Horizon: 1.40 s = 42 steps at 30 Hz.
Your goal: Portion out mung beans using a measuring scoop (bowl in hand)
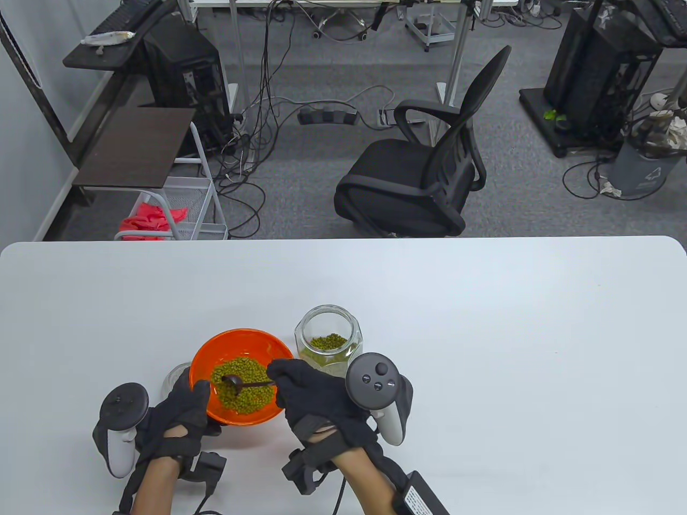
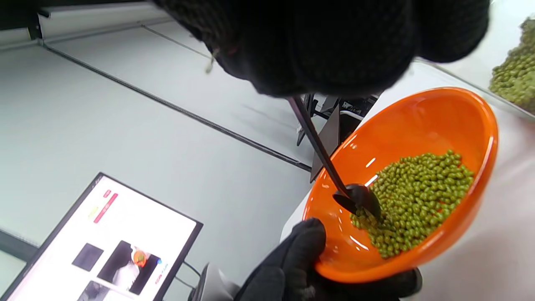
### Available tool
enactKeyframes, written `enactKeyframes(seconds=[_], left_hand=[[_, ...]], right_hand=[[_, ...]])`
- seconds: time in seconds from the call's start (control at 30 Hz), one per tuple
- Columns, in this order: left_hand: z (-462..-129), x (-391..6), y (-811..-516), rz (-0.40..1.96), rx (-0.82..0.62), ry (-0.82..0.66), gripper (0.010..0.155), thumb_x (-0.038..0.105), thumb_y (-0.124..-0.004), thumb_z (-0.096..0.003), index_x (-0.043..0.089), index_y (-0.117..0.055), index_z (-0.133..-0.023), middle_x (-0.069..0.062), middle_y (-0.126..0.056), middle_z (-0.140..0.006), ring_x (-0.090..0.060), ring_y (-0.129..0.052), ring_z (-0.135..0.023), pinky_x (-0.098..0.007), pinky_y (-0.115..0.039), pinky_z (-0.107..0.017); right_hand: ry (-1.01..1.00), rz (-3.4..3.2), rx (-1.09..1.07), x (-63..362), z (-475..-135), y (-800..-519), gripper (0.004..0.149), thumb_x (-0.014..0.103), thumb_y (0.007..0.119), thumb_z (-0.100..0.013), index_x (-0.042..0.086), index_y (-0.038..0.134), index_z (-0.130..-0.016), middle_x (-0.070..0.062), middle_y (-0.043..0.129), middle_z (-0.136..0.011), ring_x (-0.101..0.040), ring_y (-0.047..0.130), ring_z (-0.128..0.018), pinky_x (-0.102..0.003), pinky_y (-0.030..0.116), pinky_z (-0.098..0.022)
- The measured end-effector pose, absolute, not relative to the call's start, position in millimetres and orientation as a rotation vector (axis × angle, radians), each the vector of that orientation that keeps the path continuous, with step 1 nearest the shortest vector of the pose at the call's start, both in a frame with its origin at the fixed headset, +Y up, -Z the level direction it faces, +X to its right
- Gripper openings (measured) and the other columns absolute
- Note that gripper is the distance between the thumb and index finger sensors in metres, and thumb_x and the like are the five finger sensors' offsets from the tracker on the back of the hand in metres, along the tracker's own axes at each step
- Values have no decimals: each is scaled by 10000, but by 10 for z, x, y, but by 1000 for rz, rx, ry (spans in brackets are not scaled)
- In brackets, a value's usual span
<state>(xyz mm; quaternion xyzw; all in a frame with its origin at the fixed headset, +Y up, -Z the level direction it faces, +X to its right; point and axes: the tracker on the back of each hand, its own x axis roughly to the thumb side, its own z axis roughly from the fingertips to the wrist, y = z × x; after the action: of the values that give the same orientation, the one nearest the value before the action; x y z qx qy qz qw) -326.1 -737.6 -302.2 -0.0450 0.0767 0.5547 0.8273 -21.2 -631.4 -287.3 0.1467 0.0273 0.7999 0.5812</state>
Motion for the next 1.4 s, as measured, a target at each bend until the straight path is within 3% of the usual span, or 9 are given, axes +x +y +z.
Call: enactKeyframes(seconds=[0.37,1.0,1.4], left_hand=[[-3022,-3262,-7377,1177,-97,164,674,451,-594,-570,45,-429,-1082,-188,-689,-963,-263,-1157,-473,-276,-1011,-310],[-3022,-3263,-7377,1177,-97,167,674,451,-594,-569,46,-429,-1082,-188,-690,-963,-263,-1157,-472,-275,-1011,-311],[-3022,-3263,-7377,1177,-97,167,674,450,-593,-569,45,-428,-1082,-189,-687,-965,-264,-1157,-474,-277,-1011,-312]], right_hand=[[140,1937,453,-272,-2820,-6221,424,162,766,-460,89,829,-873,-252,893,-658,-347,939,-427,-655,687,-478],[133,1953,461,-223,-2814,-6190,415,137,769,-455,114,863,-859,-265,883,-681,-367,931,-451,-666,671,-491],[-26,1765,289,104,-2858,-6161,421,178,777,-470,44,819,-867,-252,909,-630,-342,952,-392,-643,706,-457]])
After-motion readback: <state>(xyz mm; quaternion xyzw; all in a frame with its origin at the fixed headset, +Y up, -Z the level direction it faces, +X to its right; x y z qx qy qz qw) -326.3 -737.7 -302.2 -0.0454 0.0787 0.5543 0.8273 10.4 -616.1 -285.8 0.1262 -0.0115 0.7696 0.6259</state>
